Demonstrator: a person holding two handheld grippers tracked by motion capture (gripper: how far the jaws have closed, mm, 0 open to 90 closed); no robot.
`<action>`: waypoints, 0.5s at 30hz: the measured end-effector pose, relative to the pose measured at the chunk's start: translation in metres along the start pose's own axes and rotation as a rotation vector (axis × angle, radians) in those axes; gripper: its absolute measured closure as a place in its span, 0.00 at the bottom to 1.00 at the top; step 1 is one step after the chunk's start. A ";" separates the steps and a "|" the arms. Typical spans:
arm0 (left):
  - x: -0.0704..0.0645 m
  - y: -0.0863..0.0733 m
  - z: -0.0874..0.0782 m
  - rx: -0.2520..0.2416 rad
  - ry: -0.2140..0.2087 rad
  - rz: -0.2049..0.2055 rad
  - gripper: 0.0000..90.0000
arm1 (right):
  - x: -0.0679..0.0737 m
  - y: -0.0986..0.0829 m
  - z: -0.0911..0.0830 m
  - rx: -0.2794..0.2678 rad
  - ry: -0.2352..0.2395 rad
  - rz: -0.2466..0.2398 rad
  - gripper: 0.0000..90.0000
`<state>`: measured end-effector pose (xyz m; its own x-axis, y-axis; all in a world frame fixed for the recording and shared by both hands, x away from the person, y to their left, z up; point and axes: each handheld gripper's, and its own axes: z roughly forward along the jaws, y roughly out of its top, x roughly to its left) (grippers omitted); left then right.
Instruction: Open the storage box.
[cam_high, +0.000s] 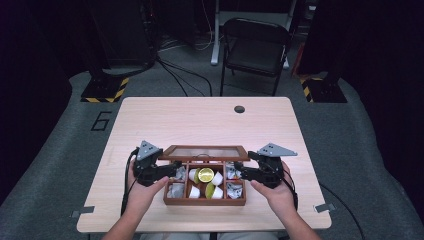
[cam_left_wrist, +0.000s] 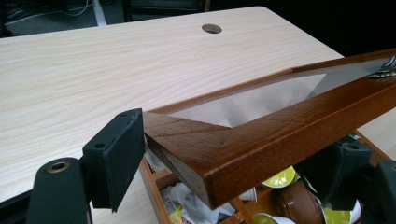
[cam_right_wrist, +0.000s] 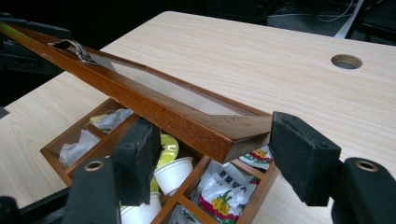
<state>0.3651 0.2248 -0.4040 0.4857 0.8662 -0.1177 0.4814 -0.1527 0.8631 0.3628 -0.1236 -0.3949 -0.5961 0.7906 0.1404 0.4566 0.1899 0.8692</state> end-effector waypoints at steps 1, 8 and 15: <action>0.000 0.000 0.000 0.000 0.000 0.000 0.23 | 0.000 0.000 0.000 0.000 0.000 0.000 0.38; 0.001 0.006 0.003 -0.015 0.009 -0.012 0.23 | 0.001 0.007 0.003 -0.019 -0.027 -0.010 0.36; 0.001 0.013 0.007 -0.022 0.022 -0.008 0.22 | 0.000 0.012 0.006 -0.042 -0.035 0.007 0.35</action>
<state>0.3771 0.2208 -0.3966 0.4656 0.8777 -0.1135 0.4689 -0.1359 0.8727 0.3724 -0.1183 -0.3873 -0.5696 0.8115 0.1302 0.4316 0.1605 0.8877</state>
